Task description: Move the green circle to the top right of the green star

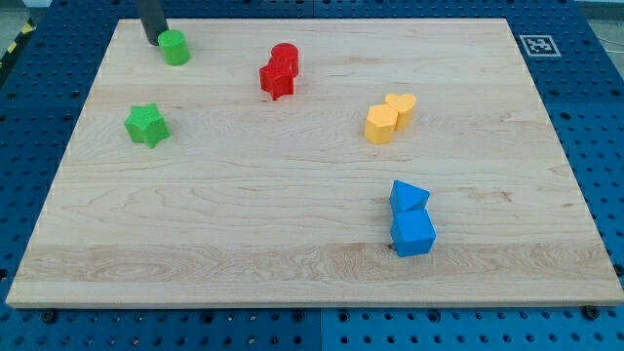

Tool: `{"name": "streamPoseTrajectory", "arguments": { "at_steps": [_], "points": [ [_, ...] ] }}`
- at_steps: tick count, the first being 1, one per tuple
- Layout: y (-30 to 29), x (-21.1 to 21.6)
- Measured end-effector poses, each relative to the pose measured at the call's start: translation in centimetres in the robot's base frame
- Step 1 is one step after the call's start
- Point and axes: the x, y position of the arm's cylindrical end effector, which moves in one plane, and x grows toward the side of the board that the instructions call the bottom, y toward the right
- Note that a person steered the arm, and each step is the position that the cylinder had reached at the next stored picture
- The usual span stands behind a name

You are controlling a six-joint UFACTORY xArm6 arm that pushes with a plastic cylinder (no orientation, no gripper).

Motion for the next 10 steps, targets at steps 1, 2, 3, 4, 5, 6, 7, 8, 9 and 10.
{"name": "streamPoseTrajectory", "arguments": {
  "at_steps": [1,2,3,4,5,6,7,8,9,10],
  "points": [
    [0.7,-0.2],
    [3.4,-0.3],
    [3.7,1.1],
    [3.8,1.8],
    [3.8,1.9],
    [3.8,3.1],
    [3.8,3.1],
    [3.9,3.2],
    [6.3,3.6],
    [6.6,5.9]
  ]
}}
